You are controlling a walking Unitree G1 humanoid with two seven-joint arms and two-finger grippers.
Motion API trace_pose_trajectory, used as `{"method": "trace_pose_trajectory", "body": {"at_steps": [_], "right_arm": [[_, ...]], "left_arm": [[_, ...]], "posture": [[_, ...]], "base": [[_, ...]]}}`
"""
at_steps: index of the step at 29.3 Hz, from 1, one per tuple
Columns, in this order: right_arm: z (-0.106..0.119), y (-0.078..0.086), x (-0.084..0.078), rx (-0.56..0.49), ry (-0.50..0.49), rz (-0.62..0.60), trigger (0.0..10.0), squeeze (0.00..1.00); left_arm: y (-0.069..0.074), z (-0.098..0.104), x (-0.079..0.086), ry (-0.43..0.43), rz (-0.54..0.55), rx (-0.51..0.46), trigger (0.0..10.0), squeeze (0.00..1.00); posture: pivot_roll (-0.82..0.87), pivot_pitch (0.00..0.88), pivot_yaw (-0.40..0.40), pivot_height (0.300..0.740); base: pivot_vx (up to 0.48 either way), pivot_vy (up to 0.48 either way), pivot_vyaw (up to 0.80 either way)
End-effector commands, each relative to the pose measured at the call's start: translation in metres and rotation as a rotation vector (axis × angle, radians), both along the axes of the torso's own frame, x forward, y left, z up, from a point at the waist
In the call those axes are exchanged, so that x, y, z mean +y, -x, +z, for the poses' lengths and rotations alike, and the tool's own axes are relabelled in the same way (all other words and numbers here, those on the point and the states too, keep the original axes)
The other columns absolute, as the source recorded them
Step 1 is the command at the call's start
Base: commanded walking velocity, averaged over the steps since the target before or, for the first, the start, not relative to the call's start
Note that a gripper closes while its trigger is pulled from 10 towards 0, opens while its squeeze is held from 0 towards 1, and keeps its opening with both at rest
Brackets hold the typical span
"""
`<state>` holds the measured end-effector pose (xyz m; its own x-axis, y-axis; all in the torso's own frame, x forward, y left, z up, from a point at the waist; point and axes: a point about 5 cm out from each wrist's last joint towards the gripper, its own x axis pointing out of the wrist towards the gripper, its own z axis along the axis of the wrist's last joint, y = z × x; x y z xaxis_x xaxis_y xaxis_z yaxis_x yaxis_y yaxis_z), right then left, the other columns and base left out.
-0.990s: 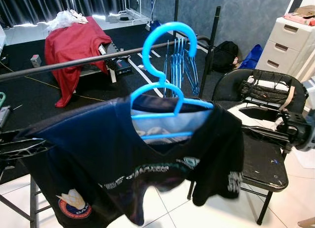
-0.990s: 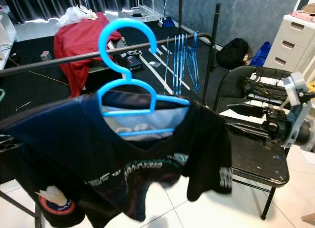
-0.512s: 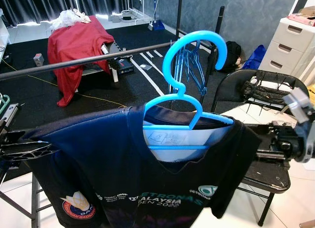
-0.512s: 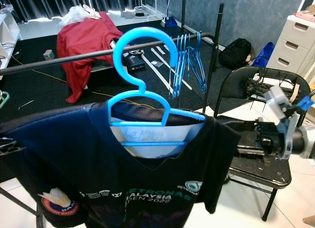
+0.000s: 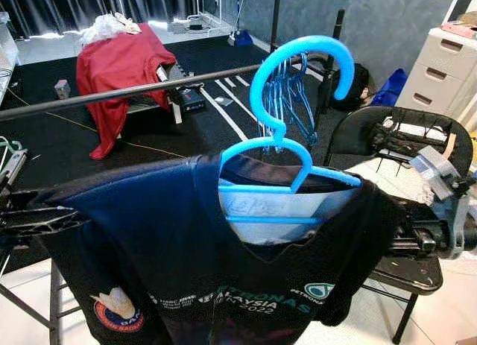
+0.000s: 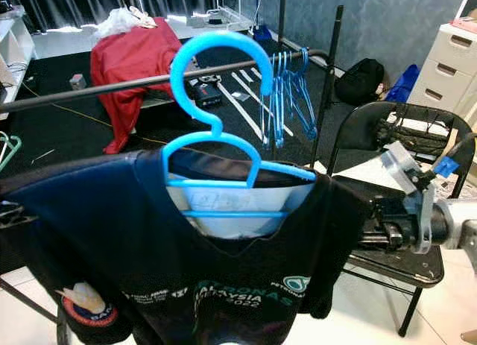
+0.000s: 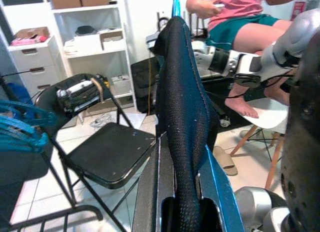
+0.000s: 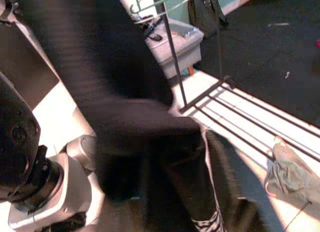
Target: Hang hanger
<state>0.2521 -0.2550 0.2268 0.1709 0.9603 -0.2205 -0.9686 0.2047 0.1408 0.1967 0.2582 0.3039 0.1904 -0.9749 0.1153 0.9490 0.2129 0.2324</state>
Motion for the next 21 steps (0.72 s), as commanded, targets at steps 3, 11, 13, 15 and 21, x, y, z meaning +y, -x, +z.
{"method": "trace_pose_trajectory", "body": {"at_steps": [3,11,13,15,21], "right_arm": [[0.005,-0.003,0.000,-0.035,-0.011,-0.026,0.0,0.00],[0.034,-0.024,-0.016,-0.210,-0.150,-0.243,0.0,0.00],[0.054,-0.029,-0.031,-0.286,-0.267,-0.354,0.0,0.00],[0.062,-0.030,-0.038,-0.312,-0.316,-0.394,0.0,0.00],[0.088,-0.038,-0.080,-0.404,-0.482,-0.703,0.0,0.00]], "left_arm": [[-0.004,0.000,0.003,0.018,0.034,-0.022,10.0,0.00],[-0.012,-0.007,0.022,0.060,0.168,-0.013,10.0,0.00],[-0.008,-0.014,0.037,0.083,0.206,0.020,10.0,0.00],[-0.006,-0.017,0.043,0.093,0.220,0.033,10.0,0.00],[0.005,-0.026,0.056,0.160,0.250,0.062,10.0,0.00]], "posture": [[-0.07,0.040,-0.006,0.740],[-0.07,0.036,-0.006,0.740],[-0.07,0.036,-0.003,0.740],[-0.07,0.036,-0.003,0.740],[-0.07,0.034,-0.008,0.740]], "base": [[0.000,0.000,0.00],[0.000,0.000,0.00],[0.000,0.000,0.00],[0.000,0.000,0.00],[0.000,0.000,0.00]]}}
